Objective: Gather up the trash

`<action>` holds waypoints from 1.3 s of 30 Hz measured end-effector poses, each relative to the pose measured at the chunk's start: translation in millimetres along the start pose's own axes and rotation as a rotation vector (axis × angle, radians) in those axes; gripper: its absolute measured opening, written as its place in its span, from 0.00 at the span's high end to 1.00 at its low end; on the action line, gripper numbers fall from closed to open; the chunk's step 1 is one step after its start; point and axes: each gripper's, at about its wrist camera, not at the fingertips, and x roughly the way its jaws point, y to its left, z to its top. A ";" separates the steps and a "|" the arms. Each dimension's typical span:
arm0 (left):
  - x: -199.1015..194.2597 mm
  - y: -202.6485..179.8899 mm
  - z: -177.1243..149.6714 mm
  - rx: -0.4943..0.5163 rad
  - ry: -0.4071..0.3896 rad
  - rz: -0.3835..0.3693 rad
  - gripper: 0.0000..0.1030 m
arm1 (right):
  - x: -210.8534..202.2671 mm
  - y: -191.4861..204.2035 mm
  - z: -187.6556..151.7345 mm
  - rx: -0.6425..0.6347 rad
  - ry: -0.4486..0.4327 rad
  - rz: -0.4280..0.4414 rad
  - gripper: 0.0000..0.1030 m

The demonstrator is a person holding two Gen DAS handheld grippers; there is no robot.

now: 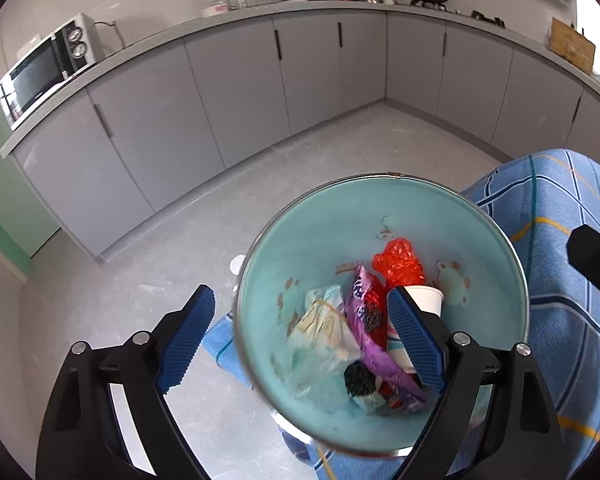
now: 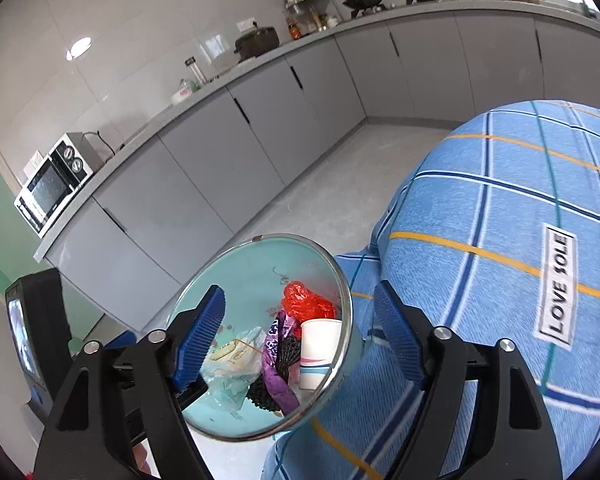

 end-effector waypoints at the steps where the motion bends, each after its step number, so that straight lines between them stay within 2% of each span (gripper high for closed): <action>1: -4.1 2.3 -3.2 -0.007 -0.004 0.005 0.14 | -3.8 -0.6 -2.3 0.001 -0.005 -0.001 0.23; 4: -19.4 8.4 -12.4 -0.019 -0.023 0.024 0.10 | -15.8 2.5 -8.9 -0.003 -0.026 0.000 0.23; 8: -38.5 17.6 -25.1 -0.040 -0.039 0.034 0.06 | -35.1 10.0 -19.1 -0.025 -0.074 -0.003 0.14; 12: -60.0 24.0 -35.9 -0.056 -0.073 0.035 0.06 | -53.8 18.3 -28.5 -0.071 -0.107 -0.010 0.12; 18: -86.5 30.8 -53.4 -0.072 -0.101 0.042 0.06 | -81.6 18.7 -40.3 -0.066 -0.142 -0.021 0.12; 25: -132.2 33.0 -60.5 -0.065 -0.216 0.056 0.06 | -120.7 28.2 -46.5 -0.093 -0.214 -0.037 0.12; 30: -168.3 38.7 -57.6 -0.071 -0.310 0.058 0.06 | -160.9 41.4 -46.3 -0.127 -0.334 -0.041 0.12; 39: -207.6 48.2 -60.9 -0.077 -0.410 0.037 0.05 | -205.0 55.1 -48.5 -0.149 -0.450 -0.042 0.09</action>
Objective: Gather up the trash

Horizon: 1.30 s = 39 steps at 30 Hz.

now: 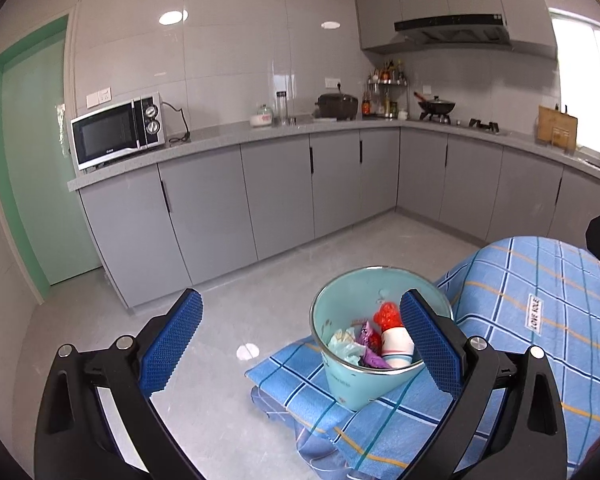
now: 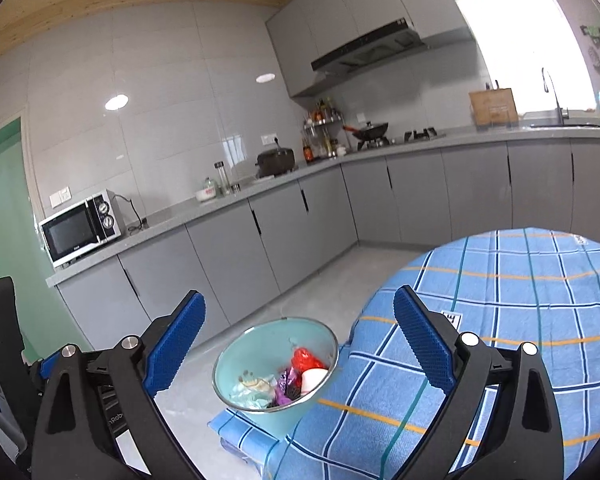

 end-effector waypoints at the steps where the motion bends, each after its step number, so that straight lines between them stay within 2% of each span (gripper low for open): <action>1: -2.5 1.2 1.1 -0.001 -0.007 -0.002 0.05 | -3.0 1.0 1.1 -0.002 -0.008 0.000 0.09; 9: -16.0 5.4 6.5 -0.015 -0.041 -0.014 0.05 | -18.9 11.1 8.8 -0.024 -0.051 0.004 0.08; 39: -24.2 5.2 8.7 -0.013 -0.051 -0.016 0.05 | -22.0 10.5 9.1 -0.011 -0.046 0.010 0.07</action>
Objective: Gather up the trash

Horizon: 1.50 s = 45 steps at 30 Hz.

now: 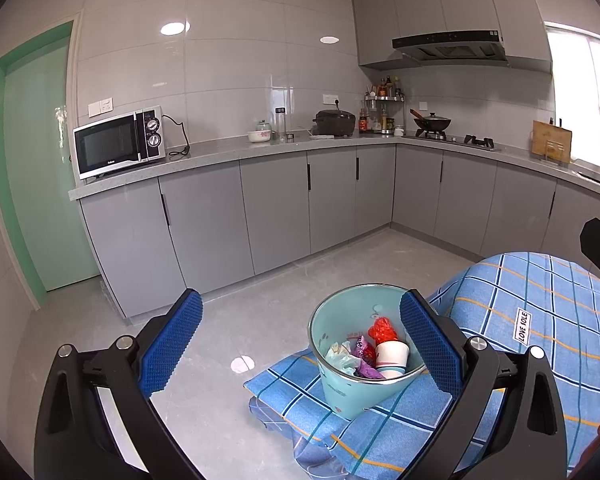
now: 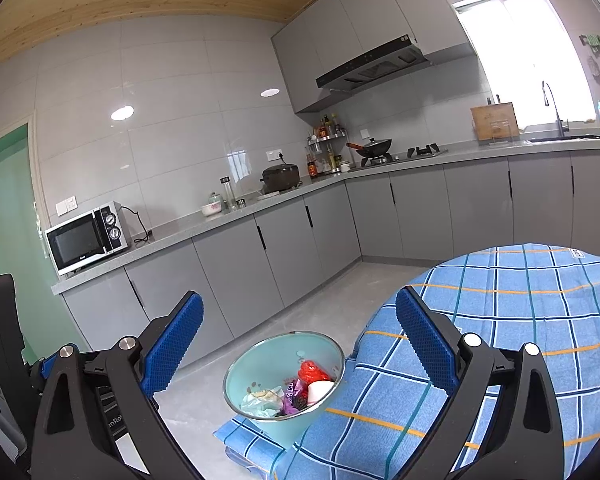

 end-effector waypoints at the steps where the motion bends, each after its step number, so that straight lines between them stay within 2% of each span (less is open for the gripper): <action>1: -0.1 0.3 0.2 -0.001 0.000 0.000 0.05 | -0.1 0.0 -0.1 0.000 0.000 0.000 0.07; 24: -1.0 1.3 1.0 0.000 -0.003 0.007 0.05 | -1.2 -2.7 -1.3 0.005 -0.004 -0.007 0.06; 35: 5.4 -0.7 3.1 0.000 0.027 0.029 0.05 | 0.5 -6.1 -3.2 0.012 0.007 -0.017 0.05; 45: 8.8 -0.6 1.7 -0.006 0.051 -0.009 0.06 | 1.4 -7.7 -3.9 0.015 0.008 -0.021 0.05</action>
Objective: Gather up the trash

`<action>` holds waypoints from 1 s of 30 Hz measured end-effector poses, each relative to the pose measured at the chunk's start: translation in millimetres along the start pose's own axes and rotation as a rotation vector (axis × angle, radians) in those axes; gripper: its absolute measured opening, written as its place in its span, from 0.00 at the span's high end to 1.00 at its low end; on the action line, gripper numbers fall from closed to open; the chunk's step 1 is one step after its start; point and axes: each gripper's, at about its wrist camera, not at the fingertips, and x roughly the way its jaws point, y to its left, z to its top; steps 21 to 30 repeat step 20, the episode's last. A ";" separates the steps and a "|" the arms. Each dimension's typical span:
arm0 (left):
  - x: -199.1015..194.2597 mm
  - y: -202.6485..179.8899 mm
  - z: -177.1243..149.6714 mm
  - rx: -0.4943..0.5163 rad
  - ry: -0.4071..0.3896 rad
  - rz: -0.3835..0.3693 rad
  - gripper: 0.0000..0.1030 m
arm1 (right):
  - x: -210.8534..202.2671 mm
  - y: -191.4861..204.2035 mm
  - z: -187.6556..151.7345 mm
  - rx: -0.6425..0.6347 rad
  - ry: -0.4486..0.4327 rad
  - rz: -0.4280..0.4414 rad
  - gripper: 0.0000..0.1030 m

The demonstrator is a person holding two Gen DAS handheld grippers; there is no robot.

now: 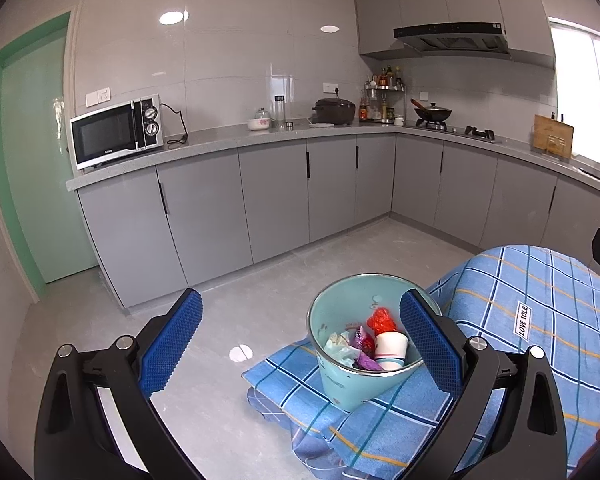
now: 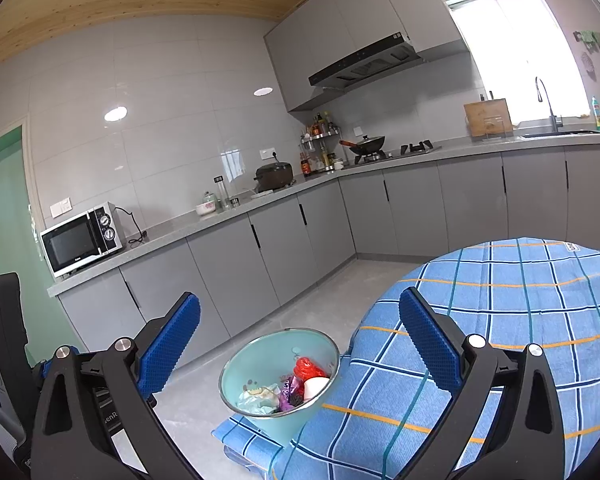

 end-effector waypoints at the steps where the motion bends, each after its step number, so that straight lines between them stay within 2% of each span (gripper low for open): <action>1: 0.3 0.2 -0.7 0.000 0.002 -0.001 0.06 | 0.3 -0.1 -0.3 0.001 0.001 0.000 0.05; 13: 1.9 -4.6 -3.0 0.004 0.011 0.014 0.06 | 1.2 -1.6 -3.1 0.006 0.008 -0.005 0.05; 30: 5.7 -8.8 -6.1 0.022 0.027 -0.003 0.06 | 1.5 -4.1 -4.8 0.013 0.013 -0.009 0.05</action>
